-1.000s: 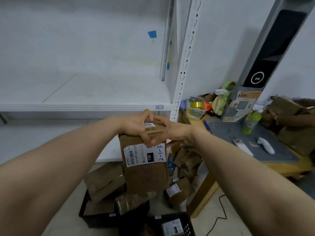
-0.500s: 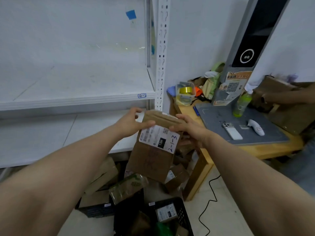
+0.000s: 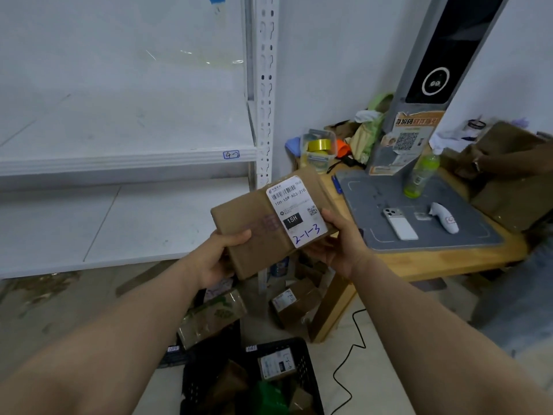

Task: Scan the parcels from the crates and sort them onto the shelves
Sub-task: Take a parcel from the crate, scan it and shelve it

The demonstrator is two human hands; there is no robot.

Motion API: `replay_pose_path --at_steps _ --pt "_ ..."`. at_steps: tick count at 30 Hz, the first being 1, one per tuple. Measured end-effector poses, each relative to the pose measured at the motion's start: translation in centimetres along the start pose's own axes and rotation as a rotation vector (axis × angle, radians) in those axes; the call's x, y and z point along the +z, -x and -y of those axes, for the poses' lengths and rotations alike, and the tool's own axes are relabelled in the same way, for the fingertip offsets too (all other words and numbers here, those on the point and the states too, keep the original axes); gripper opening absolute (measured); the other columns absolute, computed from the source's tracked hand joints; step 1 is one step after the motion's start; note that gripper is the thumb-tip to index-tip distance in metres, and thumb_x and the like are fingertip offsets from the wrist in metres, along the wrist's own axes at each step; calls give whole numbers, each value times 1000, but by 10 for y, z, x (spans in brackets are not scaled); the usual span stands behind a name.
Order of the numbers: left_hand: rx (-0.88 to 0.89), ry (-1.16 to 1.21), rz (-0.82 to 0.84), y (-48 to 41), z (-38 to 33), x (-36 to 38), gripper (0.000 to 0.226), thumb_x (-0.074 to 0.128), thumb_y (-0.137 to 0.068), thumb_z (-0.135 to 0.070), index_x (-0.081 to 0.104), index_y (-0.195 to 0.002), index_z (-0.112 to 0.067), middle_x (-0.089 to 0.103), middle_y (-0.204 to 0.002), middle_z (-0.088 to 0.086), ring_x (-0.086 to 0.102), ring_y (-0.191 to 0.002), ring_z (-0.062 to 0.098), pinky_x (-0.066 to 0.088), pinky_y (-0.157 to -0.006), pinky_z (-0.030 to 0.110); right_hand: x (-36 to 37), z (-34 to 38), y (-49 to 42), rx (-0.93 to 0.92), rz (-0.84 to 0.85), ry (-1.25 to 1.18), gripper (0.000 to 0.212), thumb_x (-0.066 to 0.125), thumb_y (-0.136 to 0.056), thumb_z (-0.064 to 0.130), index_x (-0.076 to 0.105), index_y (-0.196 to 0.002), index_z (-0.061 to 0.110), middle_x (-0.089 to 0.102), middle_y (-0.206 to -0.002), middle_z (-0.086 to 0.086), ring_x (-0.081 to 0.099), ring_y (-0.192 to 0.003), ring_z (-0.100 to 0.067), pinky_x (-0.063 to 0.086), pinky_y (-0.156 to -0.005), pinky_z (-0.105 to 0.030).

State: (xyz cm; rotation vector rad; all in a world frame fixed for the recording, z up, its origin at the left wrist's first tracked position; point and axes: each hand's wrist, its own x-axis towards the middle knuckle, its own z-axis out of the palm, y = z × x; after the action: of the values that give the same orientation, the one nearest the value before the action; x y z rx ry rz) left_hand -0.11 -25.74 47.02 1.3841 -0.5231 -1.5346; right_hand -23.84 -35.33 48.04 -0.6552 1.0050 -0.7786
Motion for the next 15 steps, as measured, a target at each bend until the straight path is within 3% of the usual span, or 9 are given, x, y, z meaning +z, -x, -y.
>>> replay_pose_path --at_steps 3,7,10,15 --pt "-1 52 -1 -9 9 -1 72 87 -70 -21 57 -136 -25 70 -125 11 62 -115 33 57 -77 44 -15 -11 -12 53 -1 -46 32 74 -85 33 68 -108 11 78 -93 -14 67 -109 -35 50 -103 -55" --pt "-34 11 -128 -23 20 -2 103 97 -49 -30 47 -139 -36 63 -133 11 58 -120 39 55 -83 63 -35 -25 -33 172 10 83 48 75 -83 38 65 -122 12 73 -116 -17 67 -110 -36 56 -93 -50" --pt "-41 0 -217 -30 28 2 113 95 -50 -20 32 -140 -41 58 -130 9 57 -117 38 54 -85 66 -44 -36 -51 196 -50 295 36 71 -90 33 64 -120 14 75 -108 -13 71 -102 -33 58 -90 -48" --pt "-48 -45 -364 -50 43 4 127 97 -46 -20 22 -145 -44 58 -126 2 58 -109 32 51 -90 64 -62 -50 -90 5 -418 817 13 65 -94 23 63 -105 17 66 -98 -3 65 -94 -22 55 -78 -37"
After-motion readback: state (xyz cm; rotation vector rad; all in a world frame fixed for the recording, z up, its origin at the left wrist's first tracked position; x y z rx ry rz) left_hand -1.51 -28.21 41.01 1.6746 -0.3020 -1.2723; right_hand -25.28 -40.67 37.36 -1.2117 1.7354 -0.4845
